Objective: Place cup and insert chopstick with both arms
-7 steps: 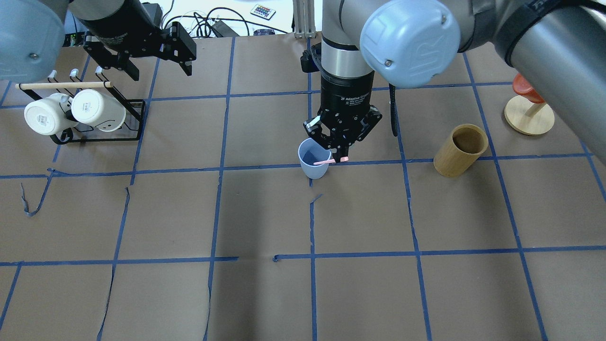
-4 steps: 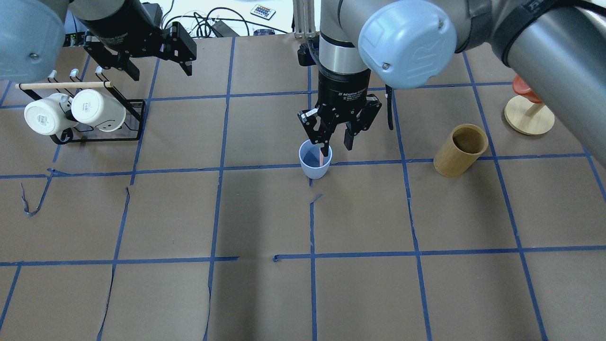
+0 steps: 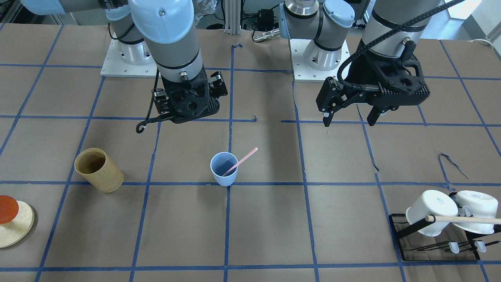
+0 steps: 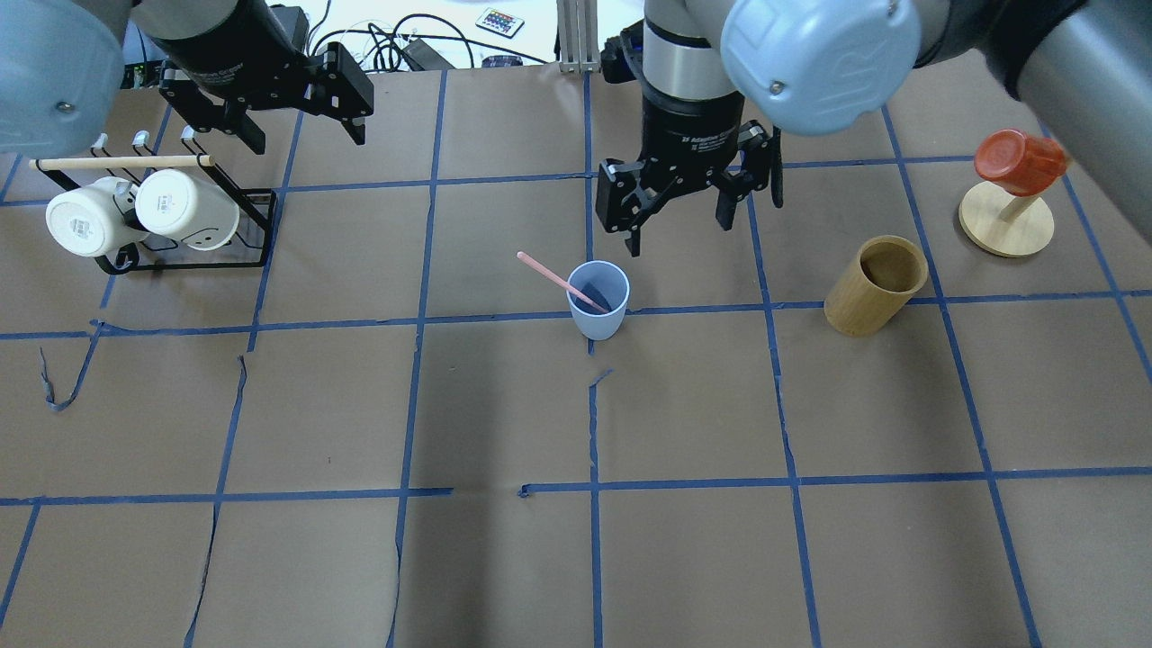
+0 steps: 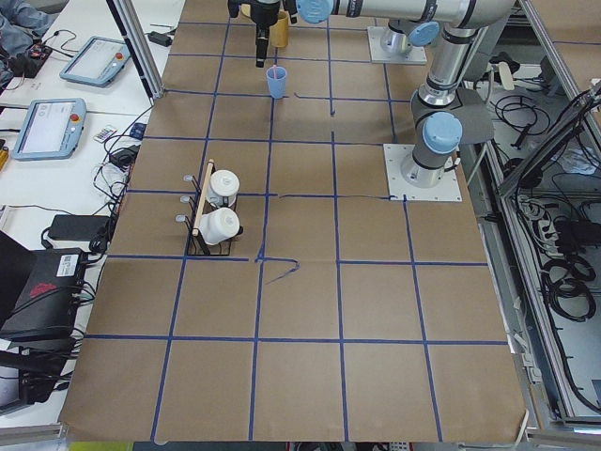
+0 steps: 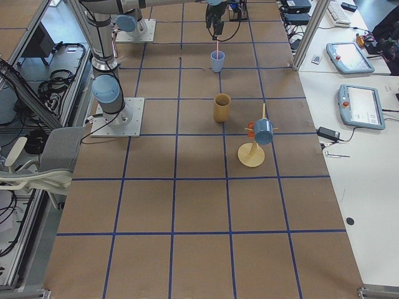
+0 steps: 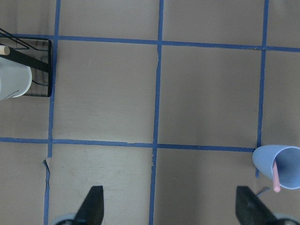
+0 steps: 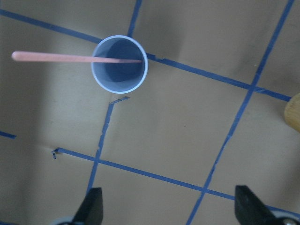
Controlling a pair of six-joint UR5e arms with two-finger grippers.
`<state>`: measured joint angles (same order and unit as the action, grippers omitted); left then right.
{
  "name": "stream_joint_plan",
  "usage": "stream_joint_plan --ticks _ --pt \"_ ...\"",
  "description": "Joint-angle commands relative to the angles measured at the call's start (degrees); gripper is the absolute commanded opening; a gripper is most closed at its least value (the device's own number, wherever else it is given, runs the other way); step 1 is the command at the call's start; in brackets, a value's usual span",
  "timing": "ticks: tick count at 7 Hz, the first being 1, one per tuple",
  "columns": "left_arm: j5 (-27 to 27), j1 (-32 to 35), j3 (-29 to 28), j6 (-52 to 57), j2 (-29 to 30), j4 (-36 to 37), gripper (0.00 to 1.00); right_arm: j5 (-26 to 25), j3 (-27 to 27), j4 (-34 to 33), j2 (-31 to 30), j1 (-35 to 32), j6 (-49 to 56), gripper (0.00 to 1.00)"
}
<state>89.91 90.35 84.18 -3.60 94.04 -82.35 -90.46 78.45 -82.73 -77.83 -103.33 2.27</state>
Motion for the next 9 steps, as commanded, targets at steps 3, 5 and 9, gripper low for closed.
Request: stream_joint_plan --ticks 3,5,9 --pt "0.09 0.00 -0.07 0.00 0.00 0.09 1.00 -5.34 -0.14 0.55 -4.69 18.48 0.89 1.00" --pt "0.09 0.00 0.02 0.00 0.00 0.00 1.00 -5.16 0.30 0.56 -6.10 19.57 0.46 1.00" --pt "0.09 0.00 -0.07 0.00 0.00 0.00 1.00 0.20 2.41 0.55 -9.00 19.04 0.89 1.00"
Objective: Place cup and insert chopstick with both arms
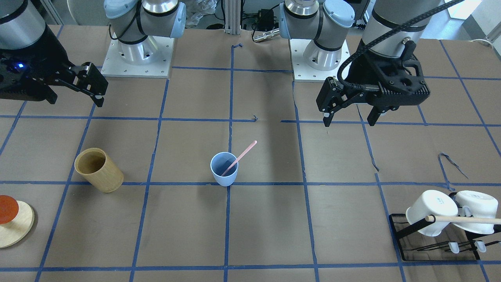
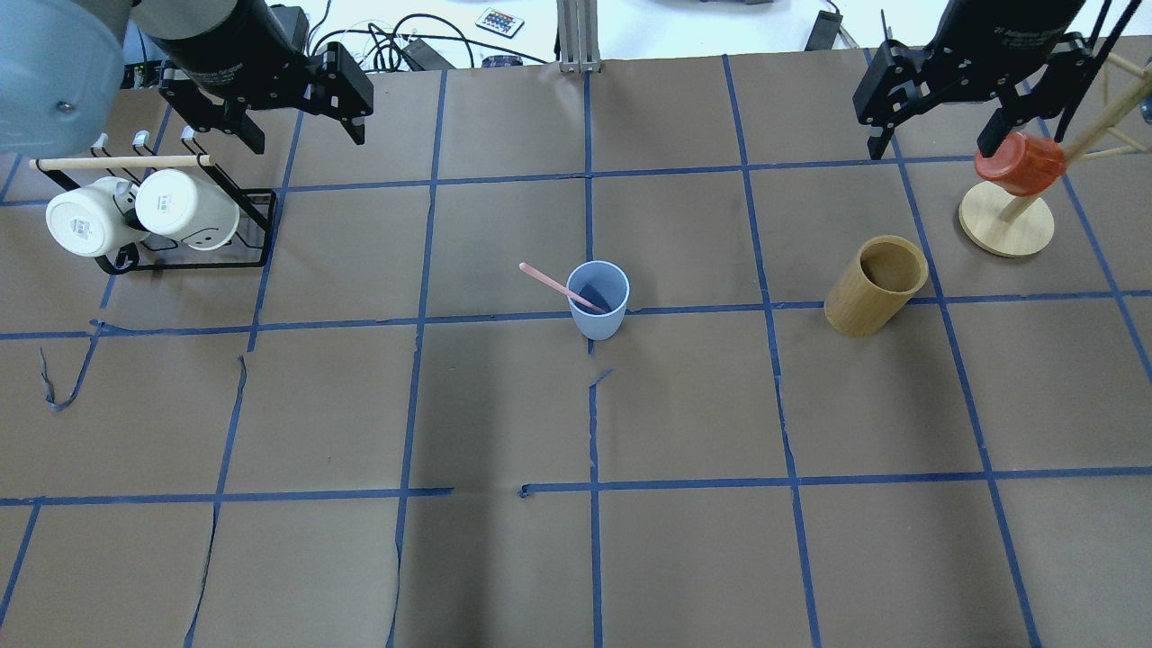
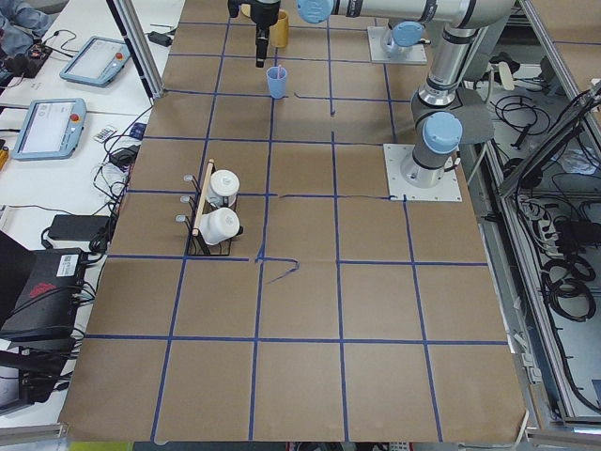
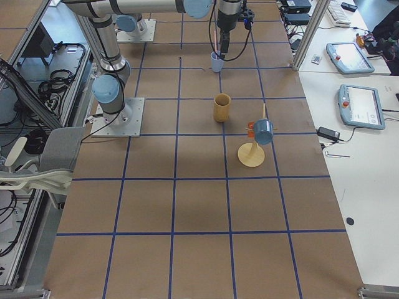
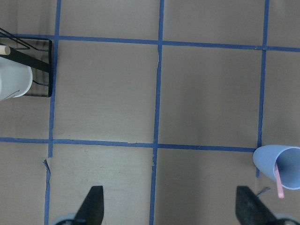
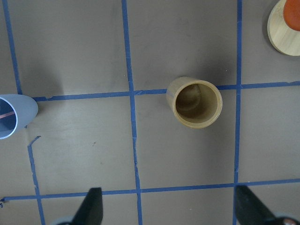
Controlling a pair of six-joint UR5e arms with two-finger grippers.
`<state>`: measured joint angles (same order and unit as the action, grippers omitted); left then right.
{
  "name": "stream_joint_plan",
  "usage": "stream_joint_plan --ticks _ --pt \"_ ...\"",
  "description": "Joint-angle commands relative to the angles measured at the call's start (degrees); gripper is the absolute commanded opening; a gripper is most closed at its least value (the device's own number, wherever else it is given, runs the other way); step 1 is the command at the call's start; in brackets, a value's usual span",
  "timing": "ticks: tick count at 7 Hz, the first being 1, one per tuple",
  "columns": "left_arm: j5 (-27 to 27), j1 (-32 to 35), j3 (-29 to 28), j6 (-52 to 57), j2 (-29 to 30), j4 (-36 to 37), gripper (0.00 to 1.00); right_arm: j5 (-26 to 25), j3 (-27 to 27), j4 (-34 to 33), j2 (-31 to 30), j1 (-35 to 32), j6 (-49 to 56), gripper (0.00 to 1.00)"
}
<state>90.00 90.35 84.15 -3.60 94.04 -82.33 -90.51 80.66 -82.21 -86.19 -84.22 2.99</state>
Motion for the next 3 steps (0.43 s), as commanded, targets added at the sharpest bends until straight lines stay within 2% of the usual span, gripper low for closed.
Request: stream_joint_plan --ticks 1,3 --pt "0.00 0.00 0.05 0.00 0.00 -0.02 1.00 0.16 0.28 0.03 -0.56 -0.07 0.35 1.00" --pt "0.00 0.00 0.05 0.00 0.00 -0.02 1.00 -0.27 0.20 0.03 -0.56 -0.07 0.35 1.00"
